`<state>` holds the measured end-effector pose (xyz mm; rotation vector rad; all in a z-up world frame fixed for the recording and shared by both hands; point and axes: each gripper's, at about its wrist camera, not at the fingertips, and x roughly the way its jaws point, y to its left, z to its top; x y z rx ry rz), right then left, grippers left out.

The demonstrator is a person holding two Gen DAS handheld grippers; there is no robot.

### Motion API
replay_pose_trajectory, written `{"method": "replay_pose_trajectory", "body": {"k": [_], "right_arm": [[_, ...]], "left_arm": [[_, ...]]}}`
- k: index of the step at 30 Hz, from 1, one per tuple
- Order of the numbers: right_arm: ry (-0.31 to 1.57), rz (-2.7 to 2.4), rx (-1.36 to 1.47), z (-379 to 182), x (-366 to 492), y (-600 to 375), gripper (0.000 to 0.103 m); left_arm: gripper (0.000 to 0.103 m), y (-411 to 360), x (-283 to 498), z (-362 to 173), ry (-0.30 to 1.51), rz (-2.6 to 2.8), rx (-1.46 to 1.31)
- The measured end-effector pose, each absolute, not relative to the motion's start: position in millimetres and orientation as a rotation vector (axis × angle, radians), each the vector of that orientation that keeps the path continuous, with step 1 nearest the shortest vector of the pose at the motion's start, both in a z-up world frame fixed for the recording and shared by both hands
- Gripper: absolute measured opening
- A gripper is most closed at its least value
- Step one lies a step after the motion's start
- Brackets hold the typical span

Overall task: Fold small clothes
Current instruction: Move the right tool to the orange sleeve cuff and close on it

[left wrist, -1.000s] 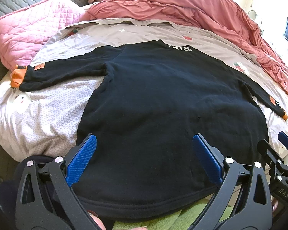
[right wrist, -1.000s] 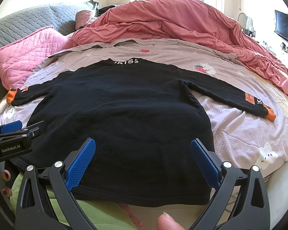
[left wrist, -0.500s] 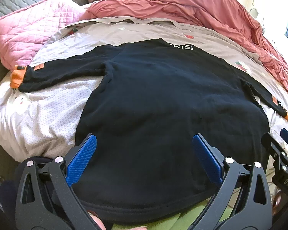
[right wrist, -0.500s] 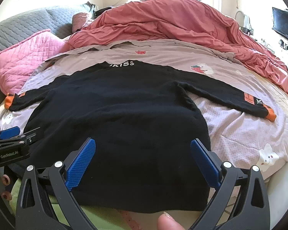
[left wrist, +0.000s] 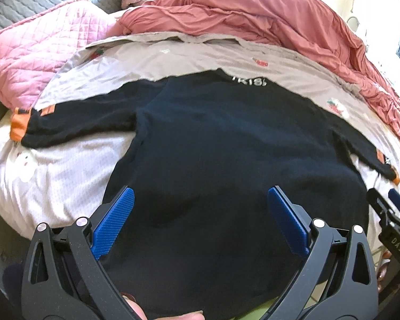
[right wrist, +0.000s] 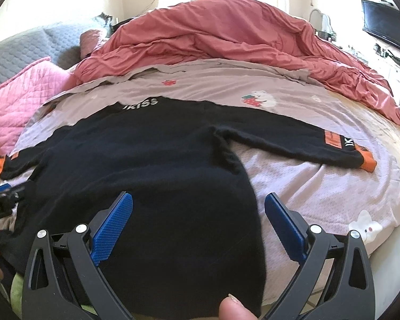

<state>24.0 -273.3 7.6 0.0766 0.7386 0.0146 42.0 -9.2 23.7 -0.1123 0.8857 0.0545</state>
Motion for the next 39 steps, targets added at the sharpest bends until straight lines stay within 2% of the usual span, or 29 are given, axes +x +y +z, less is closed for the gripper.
{"method": "replay_pose_trajectory", "body": {"k": [20, 39], "right_arm": [[0.697, -0.170, 0.172, 9.7, 71.3, -365.7, 0.099], [0.728, -0.521, 0.299, -4.6, 88.3, -512.5, 0.099]], "left_arm": [[0.094, -49.1, 118.3, 36.9, 0.894, 0.005, -0.088], [0.094, -74.6, 177.2, 20.3, 0.954, -0.019, -0.086]]}}
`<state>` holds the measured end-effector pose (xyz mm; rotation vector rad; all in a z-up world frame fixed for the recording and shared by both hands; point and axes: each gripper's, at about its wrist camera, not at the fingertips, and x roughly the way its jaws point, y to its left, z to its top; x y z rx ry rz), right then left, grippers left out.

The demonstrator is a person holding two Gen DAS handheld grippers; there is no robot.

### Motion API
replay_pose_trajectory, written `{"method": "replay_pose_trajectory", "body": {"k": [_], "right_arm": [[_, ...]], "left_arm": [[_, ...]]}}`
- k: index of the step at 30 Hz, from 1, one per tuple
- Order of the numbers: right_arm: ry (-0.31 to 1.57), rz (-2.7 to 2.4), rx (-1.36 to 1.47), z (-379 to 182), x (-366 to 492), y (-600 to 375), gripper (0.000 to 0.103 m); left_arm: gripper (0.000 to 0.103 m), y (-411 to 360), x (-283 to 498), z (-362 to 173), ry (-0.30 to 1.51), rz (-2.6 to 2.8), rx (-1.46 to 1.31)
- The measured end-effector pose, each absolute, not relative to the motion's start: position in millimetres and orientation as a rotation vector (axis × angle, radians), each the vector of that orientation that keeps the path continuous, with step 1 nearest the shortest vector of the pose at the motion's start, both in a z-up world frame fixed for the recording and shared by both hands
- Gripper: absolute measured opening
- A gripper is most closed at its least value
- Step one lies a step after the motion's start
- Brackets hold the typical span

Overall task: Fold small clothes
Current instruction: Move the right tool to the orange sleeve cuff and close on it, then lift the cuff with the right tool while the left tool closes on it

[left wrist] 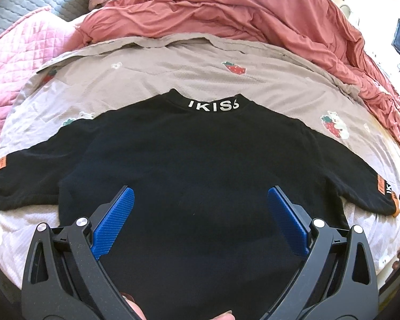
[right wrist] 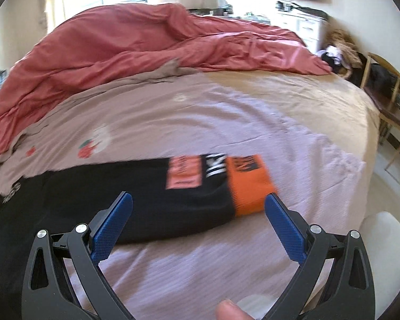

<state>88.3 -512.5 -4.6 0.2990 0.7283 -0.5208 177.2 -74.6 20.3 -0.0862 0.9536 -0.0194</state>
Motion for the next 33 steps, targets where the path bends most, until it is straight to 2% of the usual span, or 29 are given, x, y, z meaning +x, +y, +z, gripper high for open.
{"method": "replay_pose_trajectory", "body": {"k": [13, 17, 18, 19, 20, 21, 23, 24, 25, 29, 33], "right_arm": [[0.805, -0.546, 0.400, -24.7, 84.1, -563.3, 0.098], [0.806, -0.551, 0.400, -26.8, 86.3, -571.9, 0.095], [0.809, -0.556, 0.394, -27.6, 88.3, -573.4, 0.091], [0.814, -0.558, 0.387, -28.4, 90.0, -575.0, 0.081], [0.823, -0.554, 0.385, -31.0, 93.9, -577.5, 0.074], [0.834, -0.552, 0.388, -33.7, 97.4, -580.1, 0.072], [0.866, -0.545, 0.408, -39.1, 104.6, -584.1, 0.053], [0.872, -0.527, 0.420, -40.9, 107.2, -585.2, 0.048], [0.874, -0.514, 0.422, -42.1, 110.0, -585.1, 0.036], [0.869, -0.502, 0.430, -41.2, 115.5, -585.6, 0.018], [0.808, -0.448, 0.480, -26.9, 112.9, -584.3, 0.010]], "left_arm": [[0.094, -70.9, 216.4, -10.5, 0.981, -0.005, -0.103], [0.094, -72.1, 224.6, -23.2, 0.972, -0.011, -0.076], [0.094, -72.2, 225.9, -26.0, 0.974, -0.013, -0.072], [0.094, -72.5, 227.8, -29.5, 0.980, -0.015, -0.064], [0.094, -73.6, 229.6, -33.7, 0.984, -0.022, -0.052], [0.094, -73.9, 229.9, -36.3, 0.983, -0.026, -0.044], [0.094, -75.1, 230.6, -42.8, 0.981, -0.033, -0.022], [0.094, -75.4, 231.3, -48.0, 0.987, -0.034, -0.010], [0.094, -75.1, 231.3, -50.9, 0.991, -0.037, -0.008], [0.094, -70.8, 229.0, -59.8, 0.983, -0.056, -0.021], [0.094, -68.0, 227.1, -59.1, 0.969, -0.074, -0.044]]}}
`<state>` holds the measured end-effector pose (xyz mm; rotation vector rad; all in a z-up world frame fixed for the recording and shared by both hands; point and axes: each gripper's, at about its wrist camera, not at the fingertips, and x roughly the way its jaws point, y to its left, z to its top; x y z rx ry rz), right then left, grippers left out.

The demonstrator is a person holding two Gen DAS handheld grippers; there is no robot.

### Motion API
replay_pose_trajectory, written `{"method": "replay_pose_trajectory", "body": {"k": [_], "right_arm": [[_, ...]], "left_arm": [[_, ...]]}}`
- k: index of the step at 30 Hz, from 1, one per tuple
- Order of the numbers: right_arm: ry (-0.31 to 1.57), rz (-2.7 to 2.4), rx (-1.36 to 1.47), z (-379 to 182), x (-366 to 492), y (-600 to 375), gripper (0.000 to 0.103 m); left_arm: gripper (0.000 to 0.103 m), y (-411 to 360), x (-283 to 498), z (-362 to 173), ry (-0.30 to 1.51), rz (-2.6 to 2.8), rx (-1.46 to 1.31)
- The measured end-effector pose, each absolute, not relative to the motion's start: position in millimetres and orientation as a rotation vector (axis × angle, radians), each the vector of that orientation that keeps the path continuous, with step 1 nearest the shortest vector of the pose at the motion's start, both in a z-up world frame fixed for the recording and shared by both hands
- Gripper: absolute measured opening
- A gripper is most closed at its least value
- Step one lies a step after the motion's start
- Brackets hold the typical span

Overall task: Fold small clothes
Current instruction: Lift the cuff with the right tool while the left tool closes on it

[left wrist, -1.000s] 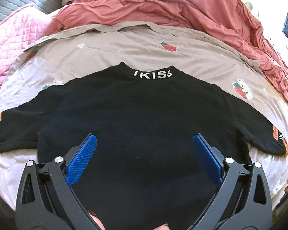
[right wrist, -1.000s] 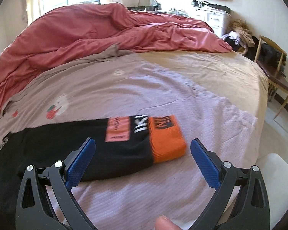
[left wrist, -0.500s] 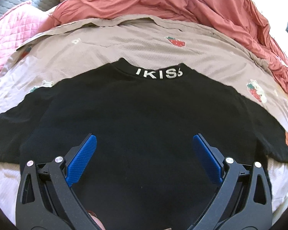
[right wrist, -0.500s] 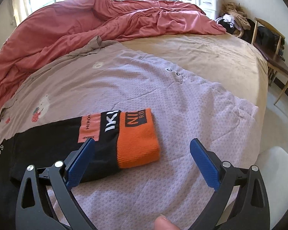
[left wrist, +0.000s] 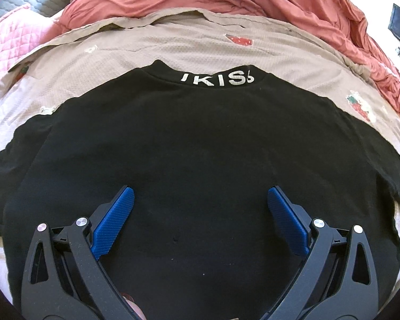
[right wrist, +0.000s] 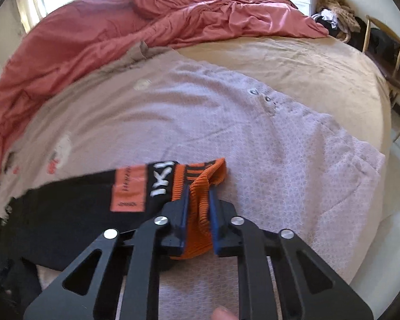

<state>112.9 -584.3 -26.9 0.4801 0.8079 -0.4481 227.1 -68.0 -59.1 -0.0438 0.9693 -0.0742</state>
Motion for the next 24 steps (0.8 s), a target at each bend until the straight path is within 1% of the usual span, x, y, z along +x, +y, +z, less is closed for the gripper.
{"method": "replay_pose_trajectory", "body": {"k": [7, 14, 18, 24], "right_arm": [[0.698, -0.299, 0.459, 20.5, 124.2, -532.7, 0.009], [0.598, -0.010, 0.415, 65.5, 151.2, -420.3, 0.009], [0.612, 0.153, 0.404, 71.1, 175.4, -355.0, 0.009], [0.710, 0.336, 0.349, 46.2, 212.1, -259.4, 0.009]], "left_arm": [[0.094, -55.0, 224.7, -53.5, 0.945, -0.122, -0.140], [0.094, -15.9, 215.5, -31.3, 0.880, -0.051, -0.185], [0.094, 8.8, 216.9, -25.1, 0.859, -0.002, -0.222], [0.094, 44.2, 218.1, -26.5, 0.856, 0.032, -0.328]]}}
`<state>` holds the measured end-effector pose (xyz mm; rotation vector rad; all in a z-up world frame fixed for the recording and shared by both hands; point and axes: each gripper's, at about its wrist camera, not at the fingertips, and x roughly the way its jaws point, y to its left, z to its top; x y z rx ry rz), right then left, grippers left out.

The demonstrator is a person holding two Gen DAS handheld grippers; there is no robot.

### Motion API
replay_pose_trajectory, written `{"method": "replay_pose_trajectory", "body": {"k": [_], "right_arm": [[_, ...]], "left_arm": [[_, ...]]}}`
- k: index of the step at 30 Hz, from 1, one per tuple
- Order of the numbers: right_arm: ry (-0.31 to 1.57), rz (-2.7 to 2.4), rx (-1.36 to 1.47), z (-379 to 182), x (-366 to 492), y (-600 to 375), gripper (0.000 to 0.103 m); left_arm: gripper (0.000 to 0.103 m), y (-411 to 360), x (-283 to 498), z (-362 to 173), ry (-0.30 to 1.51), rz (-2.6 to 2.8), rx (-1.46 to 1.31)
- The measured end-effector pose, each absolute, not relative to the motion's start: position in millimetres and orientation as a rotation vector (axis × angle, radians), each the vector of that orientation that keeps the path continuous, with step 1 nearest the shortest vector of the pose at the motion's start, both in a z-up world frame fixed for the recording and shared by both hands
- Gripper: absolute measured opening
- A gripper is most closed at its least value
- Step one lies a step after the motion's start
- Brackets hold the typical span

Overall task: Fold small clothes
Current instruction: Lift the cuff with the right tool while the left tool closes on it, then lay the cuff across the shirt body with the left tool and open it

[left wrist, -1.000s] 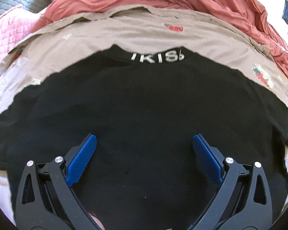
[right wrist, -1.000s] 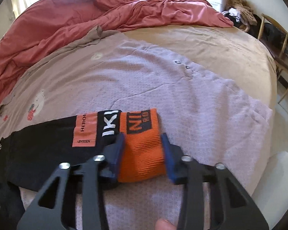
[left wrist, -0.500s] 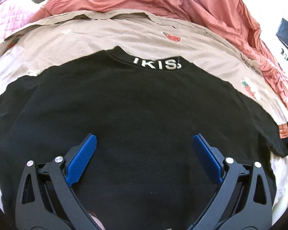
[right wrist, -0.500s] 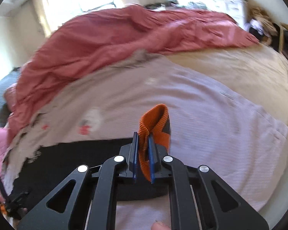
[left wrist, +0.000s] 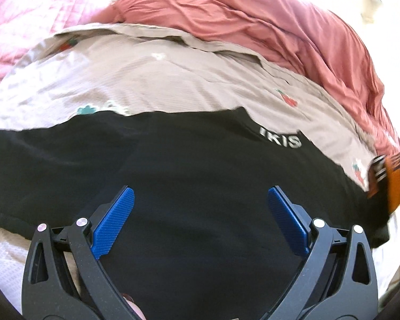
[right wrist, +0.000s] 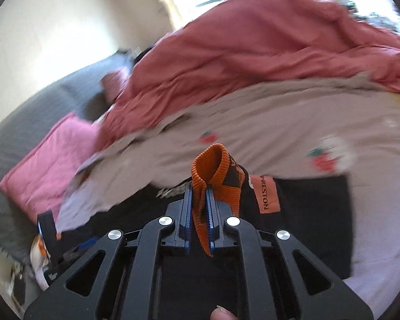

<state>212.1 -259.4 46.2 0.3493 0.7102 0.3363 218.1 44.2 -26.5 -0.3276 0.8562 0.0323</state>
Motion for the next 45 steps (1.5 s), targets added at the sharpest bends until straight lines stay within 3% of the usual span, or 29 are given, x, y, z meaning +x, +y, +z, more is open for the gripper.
{"method": "replay_pose_trajectory", "body": {"k": [9, 11, 17, 28, 30, 31, 32, 35, 43, 45], "right_arm": [[0.879, 0.487, 0.276, -8.3, 229.0, -164.6, 0.011], [0.870, 0.515, 0.273, -5.6, 223.7, -160.1, 0.025], [0.781, 0.414, 0.251, 16.8, 210.9, -198.1, 0.035], [0.773, 0.215, 0.288, 4.0, 187.0, -285.2, 0.040], [0.765, 0.200, 0.299, 4.0, 184.7, -294.4, 0.040], [0.764, 0.192, 0.308, 3.3, 183.9, -299.0, 0.040], [0.766, 0.187, 0.314, 2.6, 183.8, -301.6, 0.040], [0.773, 0.176, 0.328, -0.2, 182.0, -308.3, 0.040], [0.794, 0.142, 0.317, -4.9, 177.3, -316.2, 0.040], [0.796, 0.133, 0.308, -4.9, 178.1, -315.3, 0.045]], "left_arm": [[0.094, 91.9, 213.7, -28.1, 0.829, 0.059, -0.503], [0.094, 90.5, 213.5, -27.9, 0.825, 0.034, -0.515], [0.094, 70.3, 213.0, -29.9, 0.821, -0.138, -0.569], [0.093, -19.6, 229.5, -41.0, 0.987, -0.366, -0.567], [0.088, -41.1, 233.8, -42.9, 1.013, -0.301, -0.470], [0.077, -49.7, 235.0, -41.6, 1.001, -0.293, -0.435], [0.051, -57.4, 236.3, -41.2, 0.992, -0.300, -0.408], [0.012, -67.4, 241.6, -45.4, 0.988, -0.275, -0.306], [0.007, -14.7, 227.8, -29.2, 0.839, -0.295, -0.397], [0.007, 9.5, 222.5, -16.8, 0.784, -0.278, -0.451]]}}
